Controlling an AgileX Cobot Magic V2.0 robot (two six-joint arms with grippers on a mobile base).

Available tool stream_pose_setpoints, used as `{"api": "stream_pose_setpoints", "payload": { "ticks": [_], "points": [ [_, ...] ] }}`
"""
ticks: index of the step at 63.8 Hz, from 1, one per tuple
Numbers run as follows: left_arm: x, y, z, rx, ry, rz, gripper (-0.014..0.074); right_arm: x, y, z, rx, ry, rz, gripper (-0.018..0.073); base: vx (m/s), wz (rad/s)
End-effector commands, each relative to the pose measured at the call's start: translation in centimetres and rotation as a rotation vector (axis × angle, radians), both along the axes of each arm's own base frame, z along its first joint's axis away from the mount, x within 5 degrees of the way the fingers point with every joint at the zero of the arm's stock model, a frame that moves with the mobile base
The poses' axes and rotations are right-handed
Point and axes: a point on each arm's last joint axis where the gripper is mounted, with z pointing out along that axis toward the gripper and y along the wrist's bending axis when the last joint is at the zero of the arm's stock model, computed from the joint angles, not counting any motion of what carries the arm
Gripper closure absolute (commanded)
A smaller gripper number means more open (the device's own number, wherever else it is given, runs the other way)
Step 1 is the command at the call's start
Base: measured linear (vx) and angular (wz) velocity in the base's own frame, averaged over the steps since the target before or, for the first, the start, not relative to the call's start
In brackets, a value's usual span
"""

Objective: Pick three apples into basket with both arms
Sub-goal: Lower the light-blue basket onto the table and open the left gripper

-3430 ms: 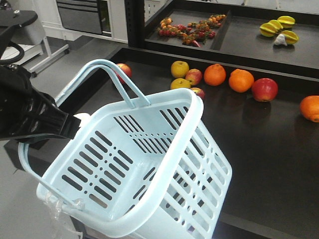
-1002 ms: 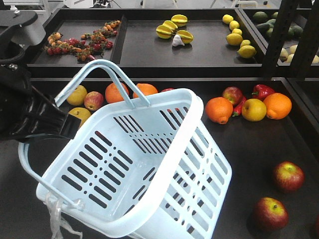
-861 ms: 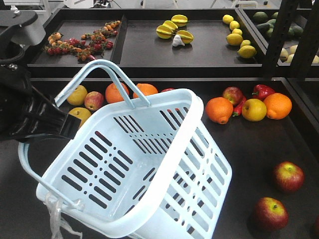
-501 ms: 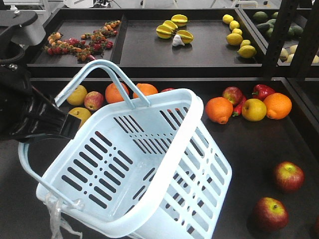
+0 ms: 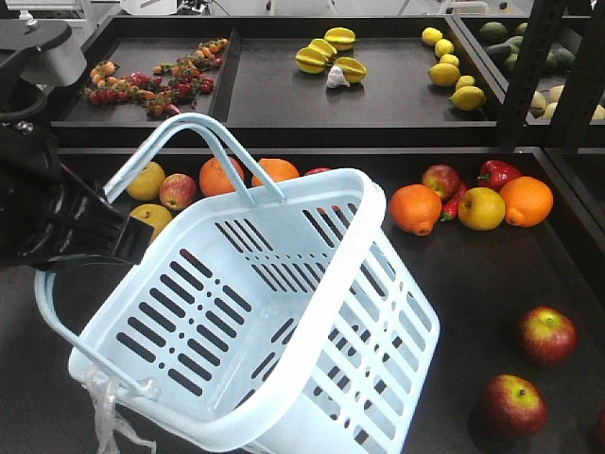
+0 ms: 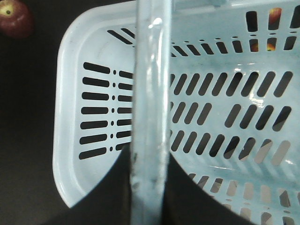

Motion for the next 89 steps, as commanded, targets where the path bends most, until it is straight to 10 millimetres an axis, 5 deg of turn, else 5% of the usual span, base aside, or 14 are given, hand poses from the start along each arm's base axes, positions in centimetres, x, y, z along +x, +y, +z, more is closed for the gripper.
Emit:
{"api": "stream_pose_setpoints", "payload": {
  "ticks": [1, 22, 37, 49, 70, 89],
  "points": [
    [-0.7, 0.2, 1.7, -0.077, -0.067, 0.0, 0.0603, -0.1, 0.0, 0.3, -0.008, -0.073, -0.006, 0.0564, 0.0, 0.0],
    [0.5, 0.1, 1.7, -0.018, -0.169, -0.019, 0.0603, -0.1, 0.0, 0.3, -0.008, -0.073, -0.006, 0.0564, 0.0, 0.0],
    [3.5, -1.9, 1.0, 0.069, -0.358, -0.193, 0.0603, -0.1, 0.0, 0.3, -0.008, -0.073, -0.006, 0.0564, 0.0, 0.0],
    [6.7, -4.7, -1.0, 0.223, -0.523, -0.466, 0.0603, -0.1, 0.0, 0.3, -0.008, -0.073, -0.006, 0.0564, 0.0, 0.0],
    [12.6, -9.0, -6.0, 0.367, -0.715, -0.659, 0.0603, -0.1, 0.0, 0.3, -0.008, -0.073, -0.006, 0.0564, 0.0, 0.0],
    [15.5, -11.3, -10.9, 0.39, -0.697, -0.696, 0.0603, -0.1, 0.0, 0.3, -0.008, -0.073, -0.006, 0.0564, 0.0, 0.0]
  ]
}}
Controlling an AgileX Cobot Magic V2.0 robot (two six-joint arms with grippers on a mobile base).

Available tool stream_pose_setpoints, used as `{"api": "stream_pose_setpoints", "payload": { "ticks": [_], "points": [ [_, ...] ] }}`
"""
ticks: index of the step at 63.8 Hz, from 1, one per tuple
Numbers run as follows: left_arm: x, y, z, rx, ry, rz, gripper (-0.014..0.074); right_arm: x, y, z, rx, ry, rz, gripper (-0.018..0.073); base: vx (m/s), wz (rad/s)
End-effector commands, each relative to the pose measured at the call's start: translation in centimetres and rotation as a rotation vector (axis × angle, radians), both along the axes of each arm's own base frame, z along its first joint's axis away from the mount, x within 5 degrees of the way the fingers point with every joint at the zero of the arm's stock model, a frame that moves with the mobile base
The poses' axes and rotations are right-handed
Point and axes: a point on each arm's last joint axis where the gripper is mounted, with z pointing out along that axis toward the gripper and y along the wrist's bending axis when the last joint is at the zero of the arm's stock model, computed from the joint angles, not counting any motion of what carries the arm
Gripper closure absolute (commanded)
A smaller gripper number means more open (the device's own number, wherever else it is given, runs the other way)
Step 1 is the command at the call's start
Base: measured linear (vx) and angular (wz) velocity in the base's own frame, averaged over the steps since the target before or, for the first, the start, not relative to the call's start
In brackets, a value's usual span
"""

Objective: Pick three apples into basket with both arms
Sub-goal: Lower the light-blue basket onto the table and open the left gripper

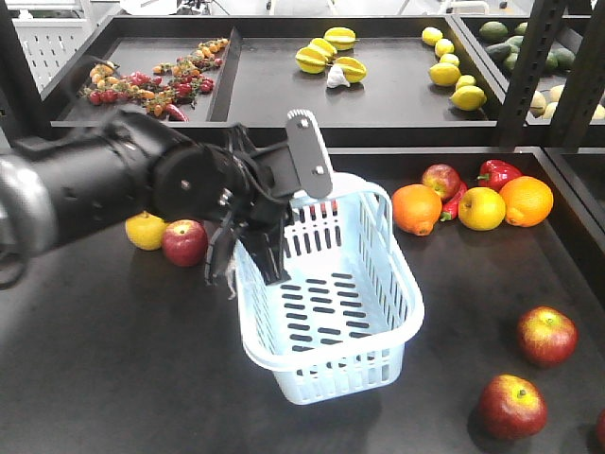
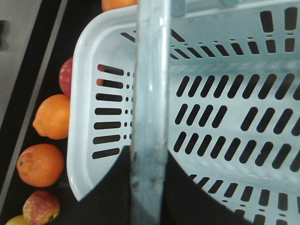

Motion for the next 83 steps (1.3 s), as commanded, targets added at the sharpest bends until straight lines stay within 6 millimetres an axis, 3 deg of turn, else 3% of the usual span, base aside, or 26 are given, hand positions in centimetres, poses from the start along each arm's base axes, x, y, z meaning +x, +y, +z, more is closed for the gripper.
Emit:
{"api": "stream_pose_setpoints", "payload": {
  "ticks": [1, 17, 32, 39, 52, 61, 73, 83],
  "points": [
    [0.3, -0.5, 2.8, -0.106, -0.125, -0.005, 0.0603, -0.1, 0.0, 0.3, -0.008, -0.073, -0.006, 0.0564, 0.0, 0.0],
    [1.0, -0.8, 1.1, -0.053, -0.122, -0.017, 0.0602, -0.1, 0.0, 0.3, -0.008, -0.073, -0.006, 0.0564, 0.0, 0.0],
    [1.1, -0.8, 1.1, -0.049, -0.127, -0.016, 0.0542, -0.1, 0.0, 0.3, -0.008, -0.073, -0.006, 0.0564, 0.0, 0.0],
    [1.1, -0.8, 1.1, -0.05, -0.128, -0.016, 0.0454, -0.1, 0.0, 0.3, -0.008, -0.073, -0.006, 0.0564, 0.0, 0.0],
    [1.1, -0.8, 1.0, -0.053, -0.12, -0.013, 0.0205, -0.1, 0.0, 0.3, -0.008, -0.073, -0.006, 0.0564, 0.0, 0.0],
    [1.0, -0.7, 1.1, -0.049, -0.112, -0.01, 0.0106, -0.1, 0.0, 0.3, -0.008, -0.073, -0.006, 0.0564, 0.0, 0.0],
    [0.3, -0.1, 1.8, -0.043, -0.066, 0.026, 0.012, -0.1, 0.0, 0.3, -0.008, -0.073, -0.006, 0.0564, 0.0, 0.0],
    [-1.2, 1.1, 4.3, -0.068, -0.051, 0.059, 0.0215, -0.1, 0.0, 0.3, -0.008, -0.073, -0.006, 0.0564, 0.0, 0.0]
  ]
}}
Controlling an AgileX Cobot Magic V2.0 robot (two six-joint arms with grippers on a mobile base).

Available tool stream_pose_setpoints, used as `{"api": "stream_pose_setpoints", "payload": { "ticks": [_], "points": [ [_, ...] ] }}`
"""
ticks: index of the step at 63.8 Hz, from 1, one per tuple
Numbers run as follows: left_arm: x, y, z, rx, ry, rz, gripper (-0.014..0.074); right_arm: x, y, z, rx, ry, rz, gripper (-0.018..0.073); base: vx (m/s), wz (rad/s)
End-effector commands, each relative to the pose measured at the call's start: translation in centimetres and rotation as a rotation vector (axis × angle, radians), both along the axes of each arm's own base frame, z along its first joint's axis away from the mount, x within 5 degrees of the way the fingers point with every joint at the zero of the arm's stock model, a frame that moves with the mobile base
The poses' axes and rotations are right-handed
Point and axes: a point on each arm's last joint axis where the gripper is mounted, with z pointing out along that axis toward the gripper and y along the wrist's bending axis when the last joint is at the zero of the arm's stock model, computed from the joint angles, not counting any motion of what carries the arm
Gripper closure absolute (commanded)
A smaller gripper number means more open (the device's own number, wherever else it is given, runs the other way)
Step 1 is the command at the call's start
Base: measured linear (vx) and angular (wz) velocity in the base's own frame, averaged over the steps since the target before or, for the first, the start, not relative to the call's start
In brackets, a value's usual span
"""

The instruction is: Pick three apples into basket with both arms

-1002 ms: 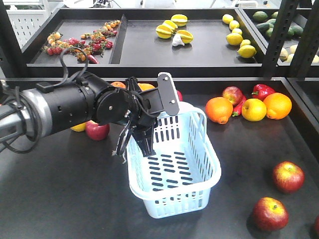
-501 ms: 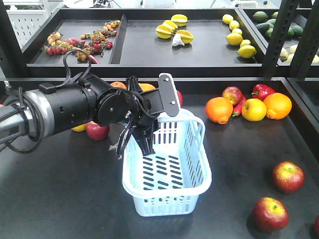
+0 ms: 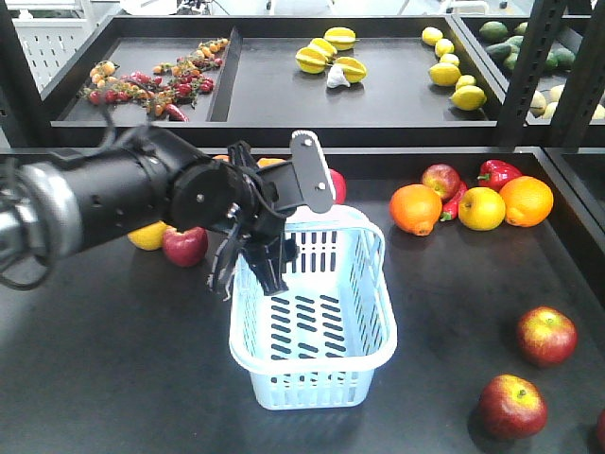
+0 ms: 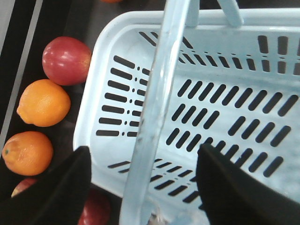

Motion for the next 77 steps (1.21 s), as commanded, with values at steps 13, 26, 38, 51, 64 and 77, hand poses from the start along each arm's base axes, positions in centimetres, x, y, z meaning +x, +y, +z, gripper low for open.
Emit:
{"api": "stream_pose_setpoints", "payload": {
  "ticks": [13, 26, 38, 51, 64, 77],
  "points": [
    [-5.2, 3.9, 10.5, -0.207, -0.059, 0.138, 0.052, -0.1, 0.0, 0.3, -0.008, -0.073, -0.006, 0.0564, 0.0, 0.0],
    [-10.9, 8.3, 15.1, -0.3, 0.03, 0.276, 0.0604, -0.1, 0.0, 0.3, -0.008, -0.073, -0.006, 0.0564, 0.0, 0.0],
    [-16.9, 12.3, 17.1, -0.575, 0.0, 0.345, 0.0604, -0.1, 0.0, 0.3, -0.008, -0.073, -0.006, 0.0564, 0.0, 0.0],
    [-22.4, 15.8, 11.3, -0.724, 0.028, 0.335, 0.0604, -0.1, 0.0, 0.3, -0.008, -0.073, -0.006, 0.0564, 0.0, 0.0],
    [-25.3, 18.0, 3.6, -0.812, 0.077, 0.395, 0.0604, -0.1, 0.0, 0.3, -0.008, -0.073, -0.006, 0.0564, 0.0, 0.0],
    [-26.1, 18.6, -1.5, -0.81, 0.096, 0.42, 0.0604, -0.1, 0.0, 0.3, -0.008, -0.073, -0.006, 0.0564, 0.0, 0.0]
  ]
}}
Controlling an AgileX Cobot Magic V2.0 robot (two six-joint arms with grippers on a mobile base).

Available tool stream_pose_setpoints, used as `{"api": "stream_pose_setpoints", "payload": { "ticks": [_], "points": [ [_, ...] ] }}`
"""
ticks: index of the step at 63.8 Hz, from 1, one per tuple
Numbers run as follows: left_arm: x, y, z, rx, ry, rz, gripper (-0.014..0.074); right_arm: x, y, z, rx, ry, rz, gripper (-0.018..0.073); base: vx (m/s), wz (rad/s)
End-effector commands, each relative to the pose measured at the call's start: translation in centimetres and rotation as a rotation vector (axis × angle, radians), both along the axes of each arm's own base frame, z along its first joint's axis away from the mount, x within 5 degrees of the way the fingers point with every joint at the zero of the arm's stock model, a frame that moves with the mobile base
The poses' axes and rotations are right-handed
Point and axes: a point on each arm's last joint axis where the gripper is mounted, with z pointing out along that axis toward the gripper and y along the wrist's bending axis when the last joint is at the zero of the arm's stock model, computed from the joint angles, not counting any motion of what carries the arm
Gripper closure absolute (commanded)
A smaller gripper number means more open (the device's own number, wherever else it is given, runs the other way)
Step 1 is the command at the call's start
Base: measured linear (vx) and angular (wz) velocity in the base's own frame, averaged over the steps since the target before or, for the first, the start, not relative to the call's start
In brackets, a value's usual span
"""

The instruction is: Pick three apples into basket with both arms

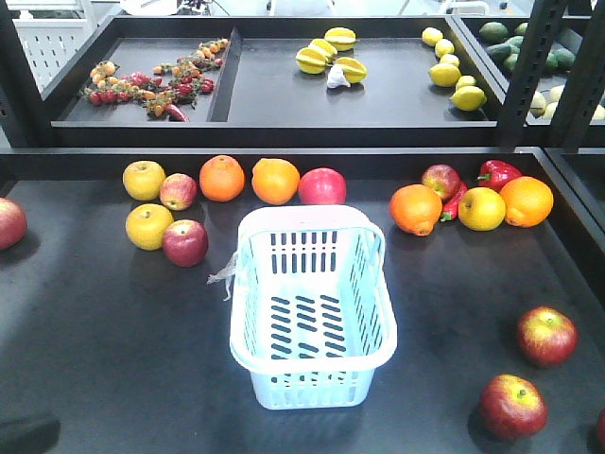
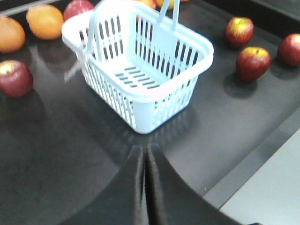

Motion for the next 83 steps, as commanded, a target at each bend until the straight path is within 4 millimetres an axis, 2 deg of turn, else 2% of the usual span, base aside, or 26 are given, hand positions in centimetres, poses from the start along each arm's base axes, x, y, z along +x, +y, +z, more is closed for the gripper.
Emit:
{"api": "stream_pose_setpoints", "payload": {
  "ticks": [1, 7, 51, 55, 60, 68, 70, 79, 83],
  "points": [
    [0.2, -0.2, -0.1, -0.072, -0.053, 0.011, 0.0604, -0.1, 0.0, 0.3, -0.008, -0.073, -0.006, 0.0564, 0.0, 0.0],
    [0.3, -0.2, -0.9, -0.061, -0.04, 0.012, 0.0604, -0.1, 0.0, 0.3, -0.008, -0.073, -0.006, 0.0564, 0.0, 0.0],
    [0.3, -0.2, -0.8, -0.069, -0.045, 0.012, 0.0604, -0.1, 0.0, 0.5, -0.008, -0.098, -0.006, 0.0564, 0.0, 0.0],
    [0.3, -0.2, -0.8, -0.069, -0.045, 0.012, 0.0604, -0.2, 0.0, 0.6, 0.011, -0.108, -0.005, 0.0564, 0.0, 0.0],
    [0.3, -0.2, -0.8, -0.069, -0.046, 0.012, 0.0604, -0.2, -0.1, 0.9, 0.117, -0.135, 0.006, 0.0564, 0.0, 0.0],
    [0.3, -0.2, -0.8, -0.069, -0.046, 0.012, 0.0604, -0.7, -0.5, 2.7, 0.518, -0.282, 0.058, 0.0564, 0.0, 0.0],
    [0.3, -0.2, -0.8, -0.069, -0.046, 0.012, 0.0604, -0.9, -0.6, 3.4, 0.57, -0.309, 0.07, 0.0564, 0.0, 0.0],
    [0.3, -0.2, -0.8, -0.069, -0.046, 0.012, 0.0604, -2.0, -0.4, 7.5, 0.562, -0.351, 0.103, 0.0563, 0.0, 0.0],
    [0.3, -0.2, -0.8, -0.069, -0.046, 0.012, 0.0604, -2.3, -0.2, 9.4, 0.528, -0.278, 0.108, 0.0563, 0.0, 0.0]
  ]
}}
